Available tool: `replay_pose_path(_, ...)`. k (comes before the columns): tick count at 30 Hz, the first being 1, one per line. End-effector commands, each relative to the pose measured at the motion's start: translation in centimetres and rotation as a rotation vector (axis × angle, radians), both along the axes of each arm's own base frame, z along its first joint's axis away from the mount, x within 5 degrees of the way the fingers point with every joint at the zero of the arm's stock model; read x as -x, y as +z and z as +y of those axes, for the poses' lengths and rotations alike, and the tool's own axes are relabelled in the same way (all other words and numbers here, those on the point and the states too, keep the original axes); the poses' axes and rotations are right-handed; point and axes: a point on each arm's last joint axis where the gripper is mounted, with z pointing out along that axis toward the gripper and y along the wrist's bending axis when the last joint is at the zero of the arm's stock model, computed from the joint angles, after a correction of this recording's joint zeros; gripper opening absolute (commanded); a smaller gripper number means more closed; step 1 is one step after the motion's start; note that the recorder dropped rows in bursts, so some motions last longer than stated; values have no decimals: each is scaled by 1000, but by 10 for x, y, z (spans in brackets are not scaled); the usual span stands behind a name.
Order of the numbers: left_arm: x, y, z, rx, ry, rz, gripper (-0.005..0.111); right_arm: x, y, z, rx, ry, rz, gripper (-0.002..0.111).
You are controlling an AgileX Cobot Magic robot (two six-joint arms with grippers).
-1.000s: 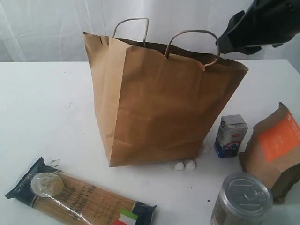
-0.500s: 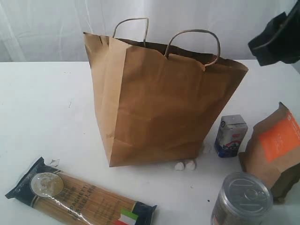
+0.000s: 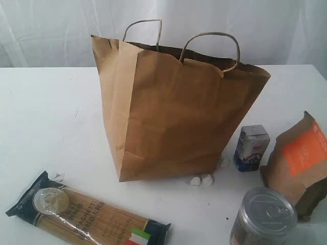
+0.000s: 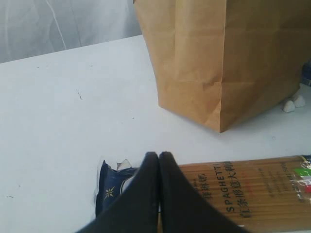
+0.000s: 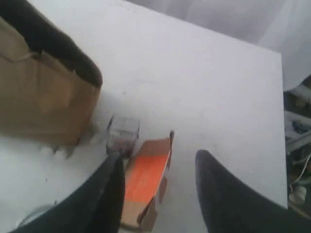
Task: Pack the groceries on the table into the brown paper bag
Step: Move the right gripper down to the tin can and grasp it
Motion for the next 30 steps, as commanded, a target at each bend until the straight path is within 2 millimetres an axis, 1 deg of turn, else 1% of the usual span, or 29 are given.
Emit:
replay_pose_path(1, 0, -1, 0, 3, 3, 2, 0, 12, -23, 3, -19, 24, 178, 44)
replay_pose_path(8, 0, -1, 0, 3, 3, 2, 0, 16, -58, 17, -41, 200, 321, 44)
replay_pose_path(10, 0, -1, 0, 3, 3, 2, 0, 17, -67, 21, -43, 243, 347, 49)
replay_pose_path(14, 0, -1, 0, 3, 3, 2, 0, 17, -80, 25, -85, 254, 374, 64)
replay_pose_path(17, 0, -1, 0, 3, 3, 2, 0, 16, -87, 26, -83, 268, 374, 70)
replay_pose_path(23, 0, -1, 0, 3, 3, 2, 0, 4, -106, 32, -109, 257, 421, 71)
replay_pose_path(28, 0, -1, 0, 3, 3, 2, 0, -1, -118, 41, -162, 312, 480, 71)
replay_pose_path(30, 0, -1, 0, 3, 3, 2, 0, -3, -123, 42, -160, 317, 486, 73)
